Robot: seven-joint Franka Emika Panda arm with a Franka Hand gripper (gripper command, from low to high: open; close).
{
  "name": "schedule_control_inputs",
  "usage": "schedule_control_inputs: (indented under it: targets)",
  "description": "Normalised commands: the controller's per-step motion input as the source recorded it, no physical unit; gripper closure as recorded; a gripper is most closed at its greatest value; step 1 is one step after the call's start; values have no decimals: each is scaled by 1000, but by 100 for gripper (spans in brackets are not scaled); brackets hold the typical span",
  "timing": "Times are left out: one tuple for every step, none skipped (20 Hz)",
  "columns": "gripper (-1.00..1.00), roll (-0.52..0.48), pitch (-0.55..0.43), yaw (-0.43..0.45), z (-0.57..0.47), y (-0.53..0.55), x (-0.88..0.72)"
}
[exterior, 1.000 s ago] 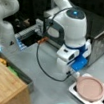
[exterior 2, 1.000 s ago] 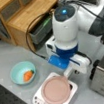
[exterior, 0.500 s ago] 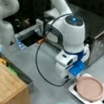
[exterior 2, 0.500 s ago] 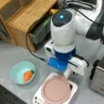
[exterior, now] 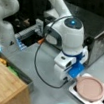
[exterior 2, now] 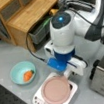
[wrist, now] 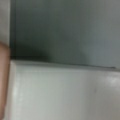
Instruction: Pick up the pan. Place the pan on the table. Pick up the bowl. Place the bowl on the stove.
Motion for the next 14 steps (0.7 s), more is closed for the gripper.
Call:
schedule_control_inputs:
  targets:
    - [-100,-17,-146,22,-125,-12,-147]
    - [-100,-17,-147,22,-126,-5,-149]
    - [-100,-14,-143,23,-123,1,-151]
    - [-100,-15,-140,23,-120,6,-155]
    - [-100,-15,-141,22,-116,8,-154]
    - [-100,-25,-132,25,-114,6,-154]
    - [-100,-35,-129,25,-115,2,-152]
    - [-100,-37,-129,25,-115,-1,-149]
    - [-100,-39,-134,29,-119,-5,-147]
    - [-100,-44,-133,32,-119,-8,-139]
    - [-100,-57,-126,34,-116,-7,-133]
    - [-100,-59,-126,37,-113,-8,-125]
    - [-100,-60,-126,37,-109,-8,-119]
    - [-100,-58,-125,36,-104,-8,-114]
